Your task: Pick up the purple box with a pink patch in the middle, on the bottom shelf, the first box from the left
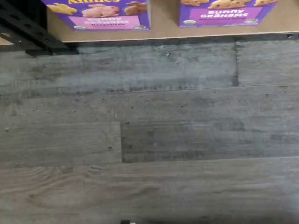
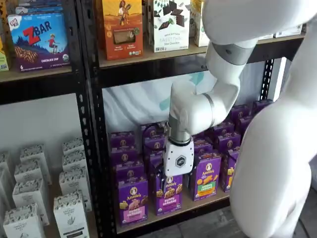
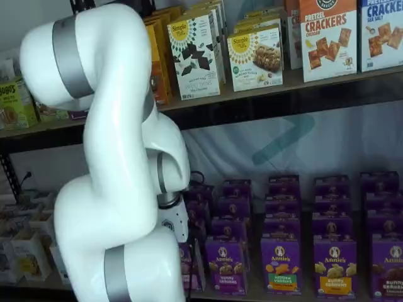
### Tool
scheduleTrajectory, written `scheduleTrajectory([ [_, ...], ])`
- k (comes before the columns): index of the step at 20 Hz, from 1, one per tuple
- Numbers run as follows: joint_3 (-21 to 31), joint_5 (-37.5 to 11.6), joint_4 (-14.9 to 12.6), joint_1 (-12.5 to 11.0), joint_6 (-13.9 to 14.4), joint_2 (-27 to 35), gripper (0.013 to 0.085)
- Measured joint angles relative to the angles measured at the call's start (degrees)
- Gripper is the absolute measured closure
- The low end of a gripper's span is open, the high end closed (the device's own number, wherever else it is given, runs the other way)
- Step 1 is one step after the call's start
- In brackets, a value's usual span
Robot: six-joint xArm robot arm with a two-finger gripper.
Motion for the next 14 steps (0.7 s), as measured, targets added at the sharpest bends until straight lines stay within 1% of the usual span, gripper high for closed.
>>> scheduleTrajectory([
  [2,-0.6,-1.1,1.9,0.3,-1.5,1.6,0.0130],
  [3,-0.9,-1.5,2.3,0.4,-1.8,2.4,0.0130],
  [4,-1.4,-1.8,2.2,0.5,-1.6,3.3,0.0130],
  [8,-3.5,-3.2,-0.8,0.5,1.1,7.0,0.0130],
  [11,-5.7,-4.8,-1.7,0.6,1.9,10.3,0.0130],
  [14,-7.9,-5.3,-2.6,0.6,2.9,13.0,0.0130],
])
